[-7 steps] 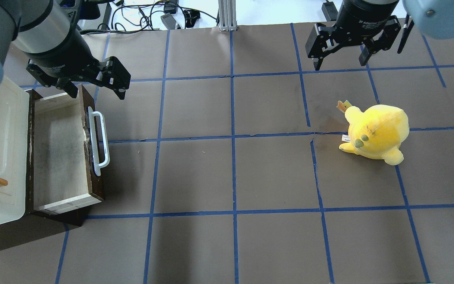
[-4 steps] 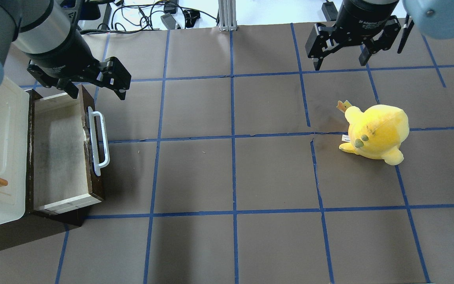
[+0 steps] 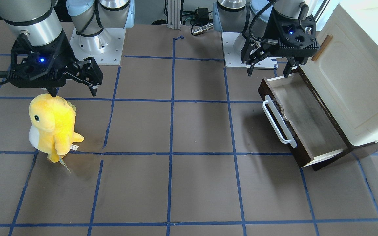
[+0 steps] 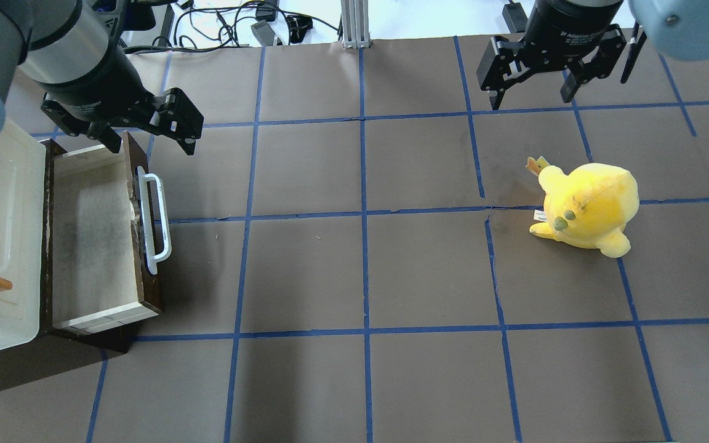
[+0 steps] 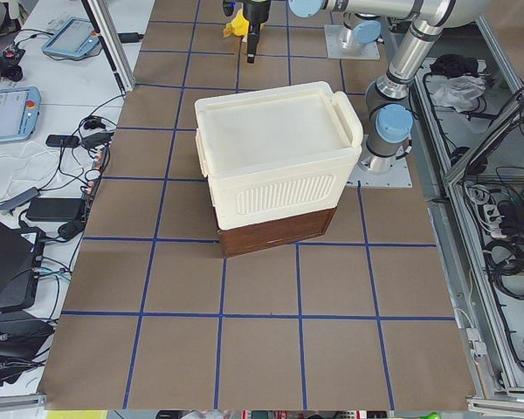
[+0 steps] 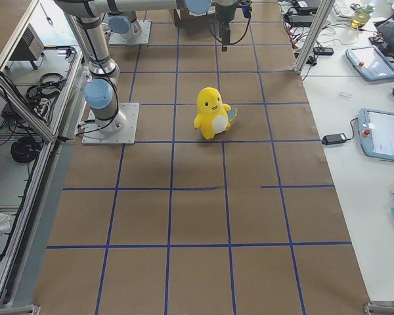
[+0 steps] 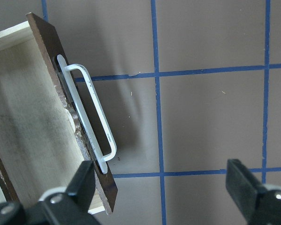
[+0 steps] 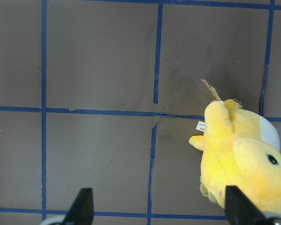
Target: Pull drawer sideways
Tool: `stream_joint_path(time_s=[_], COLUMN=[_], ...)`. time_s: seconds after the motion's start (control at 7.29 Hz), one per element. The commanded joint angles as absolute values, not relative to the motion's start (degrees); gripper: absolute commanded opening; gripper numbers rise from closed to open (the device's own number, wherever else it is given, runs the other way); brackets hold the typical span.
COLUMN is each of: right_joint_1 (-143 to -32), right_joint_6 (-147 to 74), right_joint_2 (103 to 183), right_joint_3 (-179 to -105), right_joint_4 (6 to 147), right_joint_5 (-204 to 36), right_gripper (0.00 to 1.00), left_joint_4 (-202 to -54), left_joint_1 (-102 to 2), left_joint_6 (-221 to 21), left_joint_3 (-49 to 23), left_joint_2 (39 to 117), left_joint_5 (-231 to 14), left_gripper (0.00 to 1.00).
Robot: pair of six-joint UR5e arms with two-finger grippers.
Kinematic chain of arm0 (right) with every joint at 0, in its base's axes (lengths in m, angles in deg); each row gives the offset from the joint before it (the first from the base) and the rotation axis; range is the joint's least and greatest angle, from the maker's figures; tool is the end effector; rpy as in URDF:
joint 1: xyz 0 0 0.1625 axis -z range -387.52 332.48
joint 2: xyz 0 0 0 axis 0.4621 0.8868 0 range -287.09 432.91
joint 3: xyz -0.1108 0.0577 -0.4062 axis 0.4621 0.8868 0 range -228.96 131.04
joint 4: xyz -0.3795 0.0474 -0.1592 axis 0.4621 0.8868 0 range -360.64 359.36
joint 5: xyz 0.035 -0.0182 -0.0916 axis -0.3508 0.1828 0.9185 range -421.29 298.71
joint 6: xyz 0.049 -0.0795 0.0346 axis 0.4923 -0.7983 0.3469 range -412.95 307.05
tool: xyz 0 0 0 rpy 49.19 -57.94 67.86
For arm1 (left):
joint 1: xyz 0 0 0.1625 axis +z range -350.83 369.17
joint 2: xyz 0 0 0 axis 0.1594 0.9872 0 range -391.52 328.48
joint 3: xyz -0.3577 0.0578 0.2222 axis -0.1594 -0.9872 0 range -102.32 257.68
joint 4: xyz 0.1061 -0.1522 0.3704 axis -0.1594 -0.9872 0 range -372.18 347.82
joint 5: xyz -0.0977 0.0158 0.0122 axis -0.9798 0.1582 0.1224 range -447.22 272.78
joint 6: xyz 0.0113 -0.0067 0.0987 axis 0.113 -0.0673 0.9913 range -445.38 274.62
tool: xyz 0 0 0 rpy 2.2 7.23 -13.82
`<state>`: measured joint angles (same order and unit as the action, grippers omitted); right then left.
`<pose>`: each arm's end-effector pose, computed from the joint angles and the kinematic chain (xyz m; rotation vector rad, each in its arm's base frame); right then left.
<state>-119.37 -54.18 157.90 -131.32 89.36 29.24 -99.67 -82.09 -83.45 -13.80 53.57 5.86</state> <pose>0.1495 -0.5285 0.5090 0.0838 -3.1307 0.0723 -0.1381 -0.4616 0.5208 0.0817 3.0820 -0.1592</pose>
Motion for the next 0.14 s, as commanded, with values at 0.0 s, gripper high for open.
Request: stream_joint_path(time_s=[0.0], right_joint_1=[-119.37], right_joint_6=[-54.18], right_joint_2=[157.90], right_joint_3=[-131.32], right_joint_4=[89.36], right_joint_5=[29.24], right_gripper=[1.00], left_joint_4=[-99.54], left_joint_1=[-81.97], left_joint_6=[-83.45], left_joint_3=[-13.81], left_joint_2=[53.64], left_joint_5=[5.77], left_gripper=[1.00])
